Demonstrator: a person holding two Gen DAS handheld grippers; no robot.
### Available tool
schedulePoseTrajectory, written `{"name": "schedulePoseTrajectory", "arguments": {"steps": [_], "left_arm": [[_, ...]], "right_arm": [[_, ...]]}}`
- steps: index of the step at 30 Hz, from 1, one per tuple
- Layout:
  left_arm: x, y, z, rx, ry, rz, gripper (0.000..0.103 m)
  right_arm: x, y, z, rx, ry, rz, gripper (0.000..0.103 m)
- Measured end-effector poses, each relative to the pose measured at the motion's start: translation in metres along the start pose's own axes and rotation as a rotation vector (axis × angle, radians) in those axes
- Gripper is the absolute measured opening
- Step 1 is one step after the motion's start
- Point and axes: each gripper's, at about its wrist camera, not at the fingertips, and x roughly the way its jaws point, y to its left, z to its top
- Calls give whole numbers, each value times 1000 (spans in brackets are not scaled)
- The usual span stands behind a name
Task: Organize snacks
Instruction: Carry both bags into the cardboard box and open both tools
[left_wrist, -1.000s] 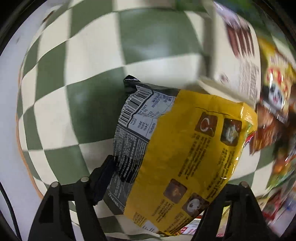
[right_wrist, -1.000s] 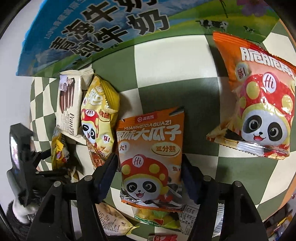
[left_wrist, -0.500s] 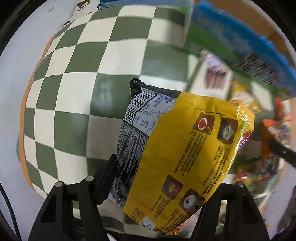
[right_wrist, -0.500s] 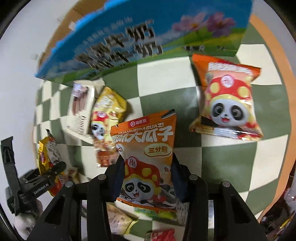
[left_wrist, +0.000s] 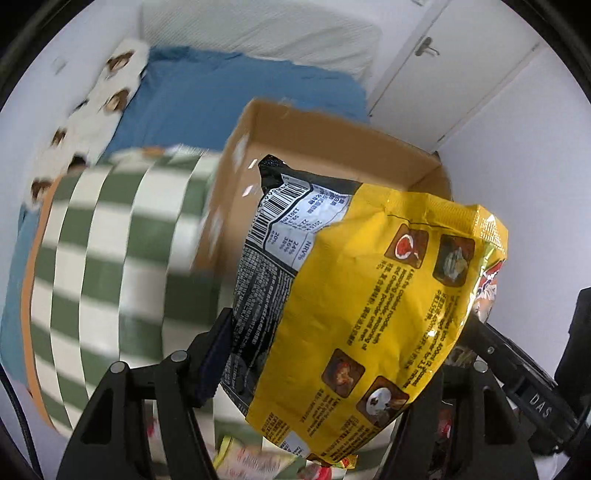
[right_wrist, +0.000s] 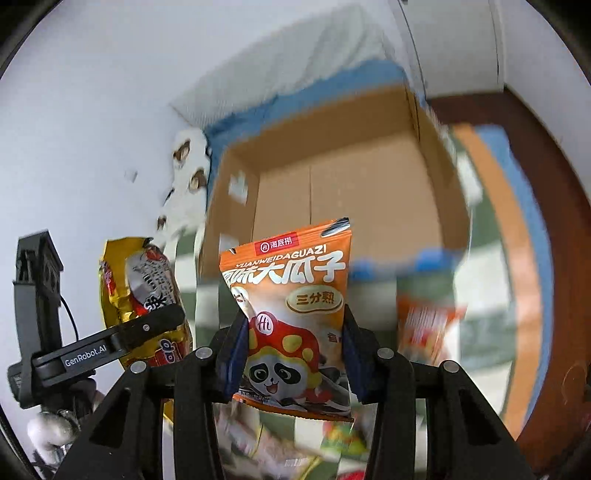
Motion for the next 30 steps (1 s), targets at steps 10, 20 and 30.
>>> {"name": "schedulePoseTrajectory", "arguments": {"steps": [10,20,30], "left_arm": [[107,-27,118,-17,182,80,66],[174,-29,146,-26,289,79,66],[168,-36,145,68,220,95,100]], "right_arm": [[68,-4,114,-10,-33,-130,47],[160,-8,144,-56,63,-193,47],[193,-30,153,-82,161,-217,94]]}}
